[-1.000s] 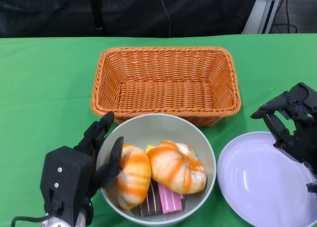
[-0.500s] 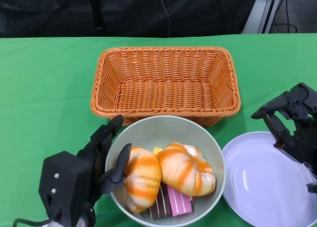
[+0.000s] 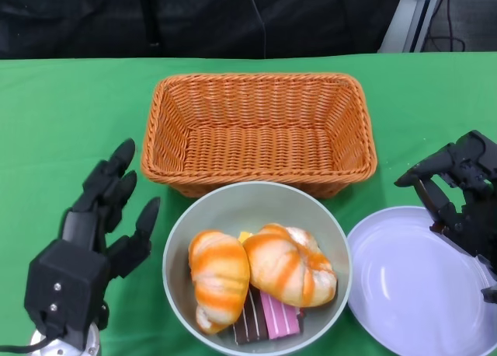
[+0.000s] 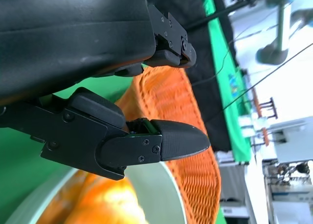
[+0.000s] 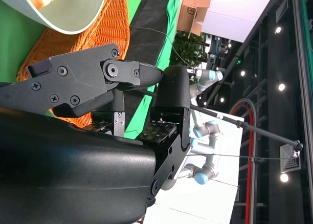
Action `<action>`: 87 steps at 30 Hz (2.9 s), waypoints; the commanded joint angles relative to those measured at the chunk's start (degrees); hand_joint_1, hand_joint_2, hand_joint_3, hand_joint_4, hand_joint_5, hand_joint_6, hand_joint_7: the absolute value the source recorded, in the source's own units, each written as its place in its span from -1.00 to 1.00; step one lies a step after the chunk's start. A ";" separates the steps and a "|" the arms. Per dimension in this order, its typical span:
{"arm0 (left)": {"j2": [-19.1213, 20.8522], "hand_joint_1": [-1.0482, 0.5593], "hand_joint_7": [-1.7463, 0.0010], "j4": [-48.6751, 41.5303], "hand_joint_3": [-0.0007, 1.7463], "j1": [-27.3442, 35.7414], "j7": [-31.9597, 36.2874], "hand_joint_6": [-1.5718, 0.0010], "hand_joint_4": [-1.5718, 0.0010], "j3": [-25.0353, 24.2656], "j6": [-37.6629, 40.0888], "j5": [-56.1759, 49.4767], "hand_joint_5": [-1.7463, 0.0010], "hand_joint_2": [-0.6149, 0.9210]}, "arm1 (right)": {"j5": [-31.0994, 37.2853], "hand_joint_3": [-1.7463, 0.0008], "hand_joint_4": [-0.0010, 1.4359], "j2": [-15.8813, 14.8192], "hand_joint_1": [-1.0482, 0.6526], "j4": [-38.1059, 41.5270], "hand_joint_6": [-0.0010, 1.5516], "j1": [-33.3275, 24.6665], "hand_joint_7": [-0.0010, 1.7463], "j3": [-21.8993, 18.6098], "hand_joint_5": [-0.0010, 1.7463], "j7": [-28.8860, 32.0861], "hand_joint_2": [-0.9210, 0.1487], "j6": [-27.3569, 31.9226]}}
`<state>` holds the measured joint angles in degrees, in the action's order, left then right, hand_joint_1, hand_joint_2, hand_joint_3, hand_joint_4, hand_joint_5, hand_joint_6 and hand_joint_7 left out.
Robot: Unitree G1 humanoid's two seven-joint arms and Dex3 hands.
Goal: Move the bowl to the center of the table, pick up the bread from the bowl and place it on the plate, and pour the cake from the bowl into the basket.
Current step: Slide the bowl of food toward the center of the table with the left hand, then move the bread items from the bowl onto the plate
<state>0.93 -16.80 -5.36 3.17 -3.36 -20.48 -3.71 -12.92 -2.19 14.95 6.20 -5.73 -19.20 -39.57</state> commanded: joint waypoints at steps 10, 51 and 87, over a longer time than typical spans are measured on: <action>3.03 -0.11 0.90 -23.49 -0.75 -10.20 8.38 0.09 0.02 -6.09 -26.33 -0.41 0.87 1.00 | -0.84 0.82 -0.17 -4.34 -0.05 -1.03 -0.11 -0.05 -0.22 -0.77 0.31 -2.54 -1.00 1.12; 6.09 0.15 0.76 -41.80 -0.64 -16.58 16.73 -0.45 -0.38 -2.96 -36.57 -8.44 0.76 1.00 | 5.44 0.99 -0.15 -11.51 -0.45 -22.94 0.00 7.96 -0.93 12.97 -0.22 -14.27 -0.98 9.30; 5.05 -0.19 0.15 -44.44 -0.99 -17.43 -4.60 -0.03 -0.09 -5.02 -37.71 3.40 0.26 0.99 | 25.95 0.98 0.01 -7.28 -0.65 -14.70 -0.08 14.93 -1.00 25.28 -0.71 -5.24 -1.00 -2.85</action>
<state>4.79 -60.58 -22.23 -2.15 -8.22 -57.24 -0.11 12.27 -9.39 -0.74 20.04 19.42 -25.52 -40.96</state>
